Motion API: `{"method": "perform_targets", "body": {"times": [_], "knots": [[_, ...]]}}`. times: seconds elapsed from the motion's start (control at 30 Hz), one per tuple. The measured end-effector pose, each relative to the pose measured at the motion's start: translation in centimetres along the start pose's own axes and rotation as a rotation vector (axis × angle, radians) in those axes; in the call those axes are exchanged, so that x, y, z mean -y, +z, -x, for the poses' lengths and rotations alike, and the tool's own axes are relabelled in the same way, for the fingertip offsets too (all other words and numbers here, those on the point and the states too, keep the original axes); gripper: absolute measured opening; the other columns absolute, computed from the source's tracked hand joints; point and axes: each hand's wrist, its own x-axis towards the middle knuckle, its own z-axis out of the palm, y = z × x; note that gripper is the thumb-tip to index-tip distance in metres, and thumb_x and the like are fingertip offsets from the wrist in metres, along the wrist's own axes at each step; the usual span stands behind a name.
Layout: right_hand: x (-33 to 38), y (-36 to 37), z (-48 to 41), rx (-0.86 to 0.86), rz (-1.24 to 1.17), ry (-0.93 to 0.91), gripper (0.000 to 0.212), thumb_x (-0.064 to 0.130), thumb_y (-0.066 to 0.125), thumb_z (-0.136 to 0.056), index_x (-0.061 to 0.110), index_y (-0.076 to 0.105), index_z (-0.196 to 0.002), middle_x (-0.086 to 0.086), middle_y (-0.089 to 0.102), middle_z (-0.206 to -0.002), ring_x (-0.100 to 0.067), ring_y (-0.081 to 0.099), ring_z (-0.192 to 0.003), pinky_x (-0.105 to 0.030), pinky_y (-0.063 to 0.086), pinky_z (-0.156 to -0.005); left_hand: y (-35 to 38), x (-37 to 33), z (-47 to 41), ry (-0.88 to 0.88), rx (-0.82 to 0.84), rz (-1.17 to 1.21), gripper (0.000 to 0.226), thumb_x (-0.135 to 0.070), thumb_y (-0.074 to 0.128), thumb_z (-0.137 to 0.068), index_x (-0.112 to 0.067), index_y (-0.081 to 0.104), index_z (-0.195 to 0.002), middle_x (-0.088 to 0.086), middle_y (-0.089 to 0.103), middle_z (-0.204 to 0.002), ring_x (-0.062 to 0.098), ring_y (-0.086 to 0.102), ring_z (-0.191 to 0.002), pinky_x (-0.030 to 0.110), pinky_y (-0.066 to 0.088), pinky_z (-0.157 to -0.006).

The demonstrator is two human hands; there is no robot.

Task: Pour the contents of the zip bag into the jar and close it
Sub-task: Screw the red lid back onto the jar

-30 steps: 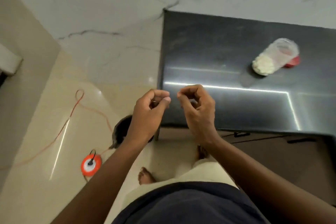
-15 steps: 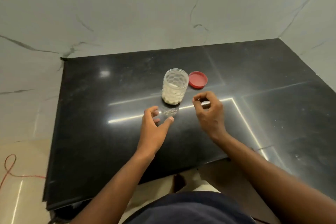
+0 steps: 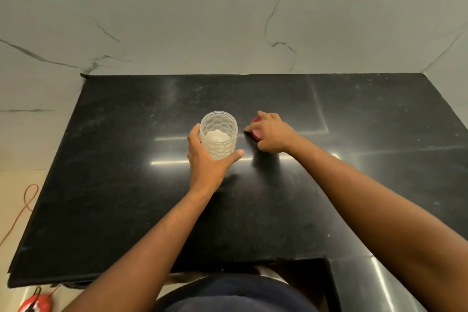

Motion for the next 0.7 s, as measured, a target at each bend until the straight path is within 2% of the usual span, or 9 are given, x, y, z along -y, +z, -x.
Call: {"method": "perform_targets", "body": {"times": [0.07, 0.13, 0.23, 0.33, 0.4, 0.47, 0.57, 0.63, 0.7], "knots": [[-0.1, -0.2, 0.1, -0.045, -0.017, -0.006, 0.055, 0.024, 0.07, -0.086, 0.044, 0.062, -0.137, -0.008, 0.042, -0.156, -0.035, 0.034, -0.142, -0.053, 0.045, -0.111, 0.1, -0.2, -0.5, 0.044, -0.028, -0.011, 0.115, -0.049, 0.098, -0.056, -0.036, 0.031, -0.149, -0.005, 0.049, -0.149, 0.023, 0.05, -0.137, 0.05, 0.05, -0.11], [-0.2, -0.5, 0.7, -0.121, -0.102, 0.012, 0.052, 0.031, 0.074, -0.083, 0.043, 0.065, -0.133, -0.006, 0.047, -0.146, -0.033, 0.038, -0.134, -0.047, 0.046, -0.107, 0.1, -0.2, -0.9, 0.057, -0.039, -0.031, 0.11, -0.055, 0.097, -0.056, -0.037, 0.036, -0.146, -0.008, 0.055, -0.144, 0.018, 0.055, -0.132, 0.046, 0.052, -0.108], [-0.2, -1.8, 2.2, -0.333, -0.482, 0.023, 0.062, 0.038, 0.08, -0.075, 0.04, 0.064, -0.135, -0.006, 0.049, -0.138, -0.029, 0.045, -0.129, -0.042, 0.048, -0.107, 0.1, -0.2, -1.0, 0.056, -0.053, -0.049, 0.099, -0.058, 0.095, -0.058, -0.042, 0.041, -0.14, -0.013, 0.062, -0.136, 0.011, 0.061, -0.122, 0.033, 0.055, -0.1], [1.6, -3.9, 3.9, -0.454, -0.963, -0.052, 0.059, 0.04, 0.083, -0.066, 0.043, 0.062, -0.122, -0.001, 0.05, -0.13, -0.017, 0.057, -0.113, -0.023, 0.054, -0.083, 0.1, -0.2, -1.2, 0.059, -0.078, -0.093, 0.09, -0.052, 0.093, -0.057, -0.047, 0.043, -0.132, -0.014, 0.067, -0.127, 0.01, 0.066, -0.112, 0.03, 0.057, -0.091], [3.5, -5.1, 4.6, -0.504, -1.086, -0.129, 0.049, 0.043, 0.084, -0.064, 0.041, 0.059, -0.106, -0.003, 0.054, -0.124, -0.014, 0.06, -0.104, -0.018, 0.052, -0.076, -0.2, -0.3, -1.3, 0.066, -0.077, -0.099, 0.087, -0.049, 0.091, -0.057, -0.046, 0.045, -0.131, -0.015, 0.068, -0.123, 0.009, 0.067, -0.109, 0.03, 0.057, -0.088], [5.0, -5.6, 5.2, -0.549, -1.002, -0.218, 0.042, 0.041, 0.086, -0.068, 0.031, 0.058, -0.097, -0.006, 0.056, -0.121, -0.014, 0.058, -0.102, -0.018, 0.051, -0.077, -0.4, -0.3, -1.5, 0.071, -0.05, -0.098, 0.087, -0.048, 0.091, -0.058, -0.046, 0.046, -0.133, -0.017, 0.068, -0.121, 0.006, 0.068, -0.107, 0.027, 0.057, -0.085], [6.3, -4.6, 5.4, -0.523, -0.663, -0.346, 0.038, 0.028, 0.091, -0.071, 0.013, 0.061, -0.088, -0.003, 0.052, -0.132, -0.011, 0.05, -0.117, -0.015, 0.044, -0.091, -0.8, -0.2, -1.8, 0.074, -0.012, -0.121, 0.09, -0.055, 0.09, -0.059, -0.05, 0.044, -0.136, -0.021, 0.069, -0.116, -0.001, 0.068, -0.101, 0.02, 0.052, -0.075], [6.8, -3.8, 5.5, -0.432, -0.487, -0.36, 0.036, 0.03, 0.09, -0.073, 0.013, 0.062, -0.088, -0.003, 0.052, -0.142, -0.016, 0.045, -0.13, -0.022, 0.039, -0.099, -1.0, -0.2, -2.1, 0.083, 0.008, -0.151, 0.095, -0.063, 0.088, -0.059, -0.051, 0.039, -0.139, -0.023, 0.067, -0.117, 0.001, 0.066, -0.099, 0.021, 0.053, -0.074], [7.2, -3.5, 5.5, -0.378, -0.415, -0.374, 0.036, 0.036, 0.087, -0.074, 0.02, 0.063, -0.096, 0.002, 0.056, -0.141, -0.019, 0.045, -0.127, -0.033, 0.044, -0.101, -1.1, -0.1, -2.4, 0.08, 0.018, -0.169, 0.095, -0.069, 0.086, -0.058, -0.053, 0.037, -0.138, -0.026, 0.065, -0.111, 0.005, 0.065, -0.098, 0.024, 0.054, -0.075]]}}
